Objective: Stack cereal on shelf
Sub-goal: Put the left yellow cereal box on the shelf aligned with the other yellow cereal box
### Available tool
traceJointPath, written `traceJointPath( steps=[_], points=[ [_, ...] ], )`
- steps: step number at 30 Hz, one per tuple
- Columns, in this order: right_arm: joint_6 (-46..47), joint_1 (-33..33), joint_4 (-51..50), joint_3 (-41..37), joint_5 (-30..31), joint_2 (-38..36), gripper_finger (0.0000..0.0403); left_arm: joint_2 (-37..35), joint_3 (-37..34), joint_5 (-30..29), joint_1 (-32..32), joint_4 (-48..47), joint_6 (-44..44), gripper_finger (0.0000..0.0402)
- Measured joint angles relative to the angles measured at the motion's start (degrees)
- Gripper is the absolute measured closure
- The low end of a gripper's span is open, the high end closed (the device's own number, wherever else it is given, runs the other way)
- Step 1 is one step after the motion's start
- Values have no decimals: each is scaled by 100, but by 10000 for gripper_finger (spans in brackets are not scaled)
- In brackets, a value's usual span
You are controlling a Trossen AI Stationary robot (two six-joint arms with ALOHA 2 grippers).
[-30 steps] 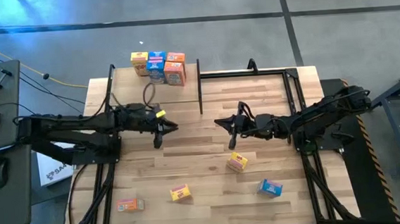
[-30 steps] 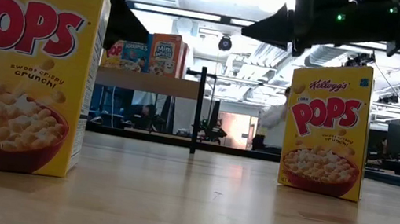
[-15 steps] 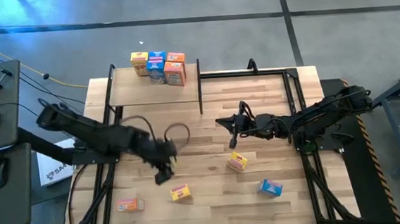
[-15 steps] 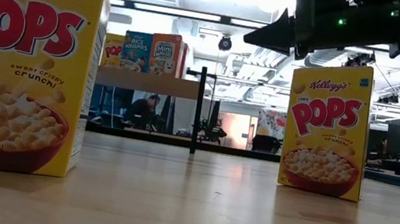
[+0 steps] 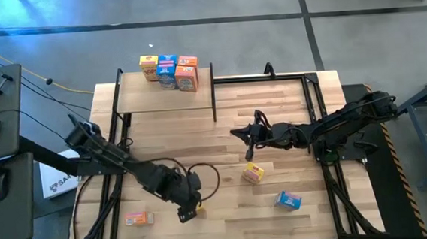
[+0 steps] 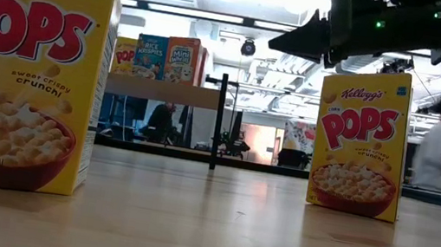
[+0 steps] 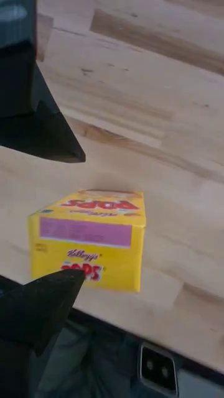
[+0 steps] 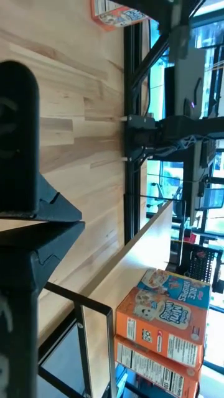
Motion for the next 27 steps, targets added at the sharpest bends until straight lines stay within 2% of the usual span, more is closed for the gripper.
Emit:
traceJointPath(
  steps=[7,20,27],
  points=[
    [3,-1,2,0,1,0,403,375,249,52,-74,54,-163,115],
    [4,-1,6,2,3,2,403,369,252,-44,-74,15,-372,115],
    [4,-1,6,4,3,2,403,359,252,511,-71,94,-600,115]
  ],
)
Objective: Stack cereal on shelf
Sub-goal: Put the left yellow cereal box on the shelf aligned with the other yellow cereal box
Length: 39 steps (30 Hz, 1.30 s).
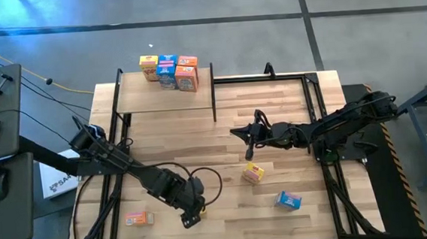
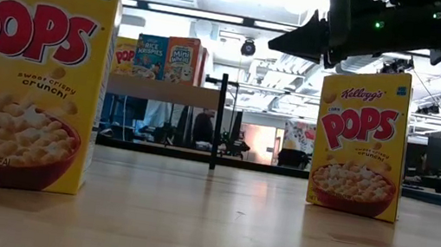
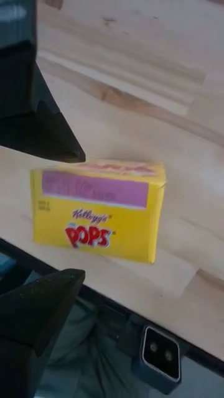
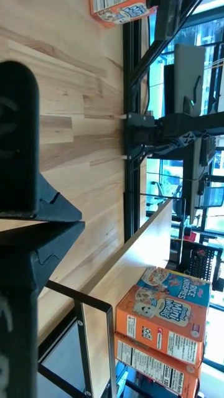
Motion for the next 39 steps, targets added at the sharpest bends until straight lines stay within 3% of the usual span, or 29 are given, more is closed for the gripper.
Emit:
traceJointPath(
  steps=[11,21,25,31,39],
  points=[
    [-27,0,2,0,-7,2,403,0,0,367,125,42,217,110],
    [1,0,2,0,-11,0,403,-11,0,331,107,65,547,36],
    [62,0,0,0,-15,2,403,-11,0,-32,46,-41,48,17],
    [18,0,-2,0,-15,2,403,-11,0,-452,-85,-49,373,14],
    [-24,0,-1,0,-15,2,403,20,-305,-558,-72,-10,448,14]
  ],
)
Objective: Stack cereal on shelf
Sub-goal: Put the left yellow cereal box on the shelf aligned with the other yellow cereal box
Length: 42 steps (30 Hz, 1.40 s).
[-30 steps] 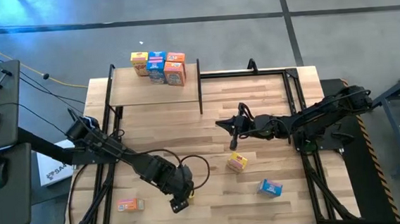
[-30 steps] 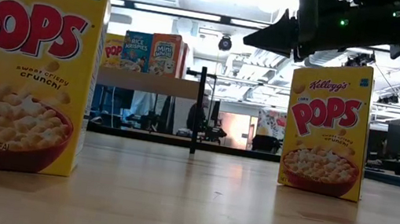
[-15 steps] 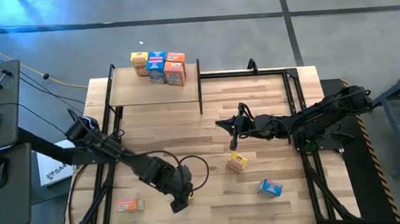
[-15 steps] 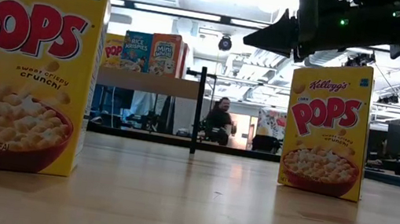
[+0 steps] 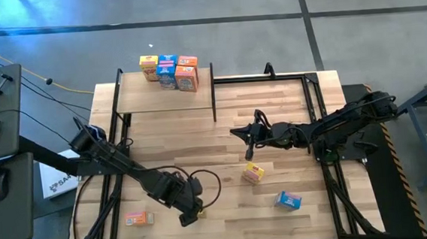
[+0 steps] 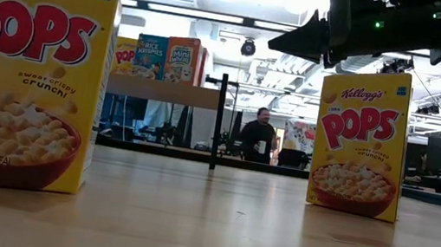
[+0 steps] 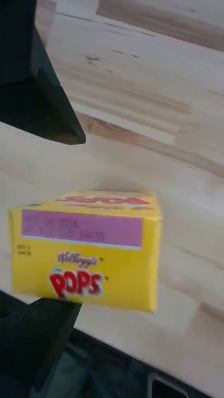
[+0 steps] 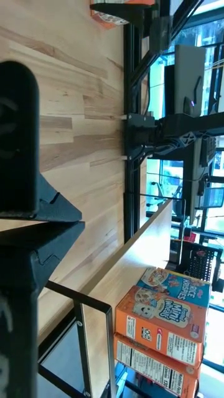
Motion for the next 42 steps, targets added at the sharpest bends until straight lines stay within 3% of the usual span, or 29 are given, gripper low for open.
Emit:
traceJointPath(
  steps=[8,19,28,32,37,42],
  points=[
    [25,0,-2,0,0,0,403,-4,-71,-13,-37,105,61,28],
    [88,0,-43,2,-2,0,403,-50,-155,-10,-9,149,546,115],
    [130,11,-61,2,-4,0,403,-664,-150,199,293,-227,1795,181],
    [96,9,-88,2,-4,0,403,-826,-149,199,540,-229,1859,206],
    [75,9,-75,2,-4,0,403,-861,-145,276,546,-36,1518,209],
    [41,9,-82,2,-2,0,403,-863,-149,264,517,-14,1039,177]
  ],
)
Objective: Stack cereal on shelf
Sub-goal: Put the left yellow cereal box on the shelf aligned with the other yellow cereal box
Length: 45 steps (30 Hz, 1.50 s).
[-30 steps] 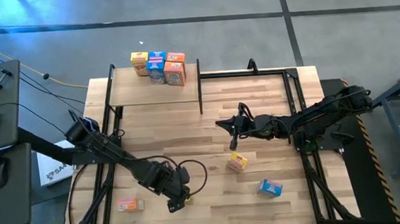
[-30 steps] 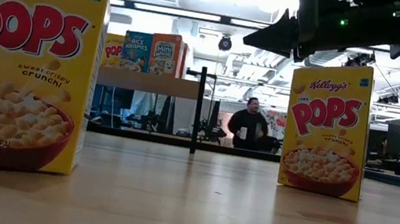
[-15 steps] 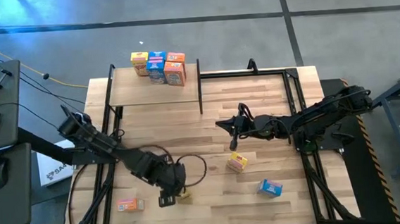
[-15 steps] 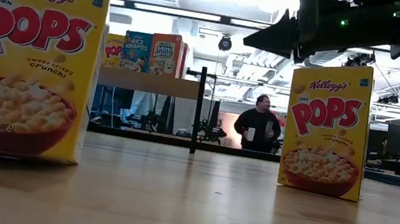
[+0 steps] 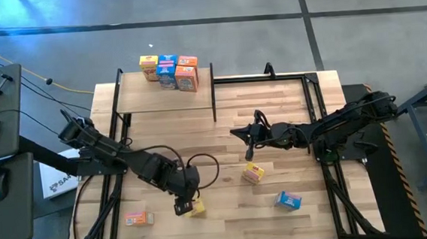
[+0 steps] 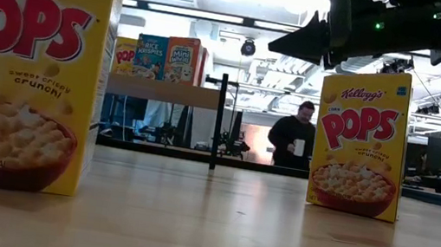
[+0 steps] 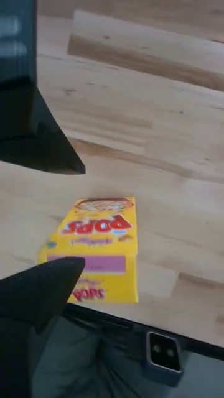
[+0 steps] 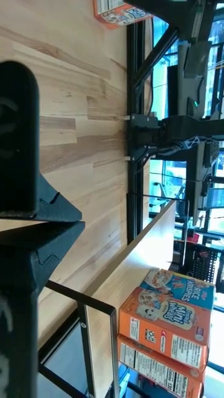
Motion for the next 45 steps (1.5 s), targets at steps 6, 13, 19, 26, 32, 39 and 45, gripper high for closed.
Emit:
traceJointPath(
  steps=[6,13,19,26,32,39,45],
  points=[
    [60,0,-57,0,-2,0,403,0,0,46,-162,339,-737,127],
    [45,0,-54,0,-2,0,403,96,7,-286,-437,443,-1372,107],
    [47,0,-51,2,-2,0,403,435,0,-290,-607,434,-1487,107],
    [93,1,-50,2,-114,0,403,479,-2,-510,-631,418,-1347,107],
    [93,0,-46,2,-146,0,403,479,-2,-610,-633,416,-1149,107],
    [60,1,-45,2,-150,0,403,479,-2,-719,-633,304,-1144,107],
    [47,1,-45,2,-155,0,403,479,0,-627,-643,348,-1235,107]
  ],
)
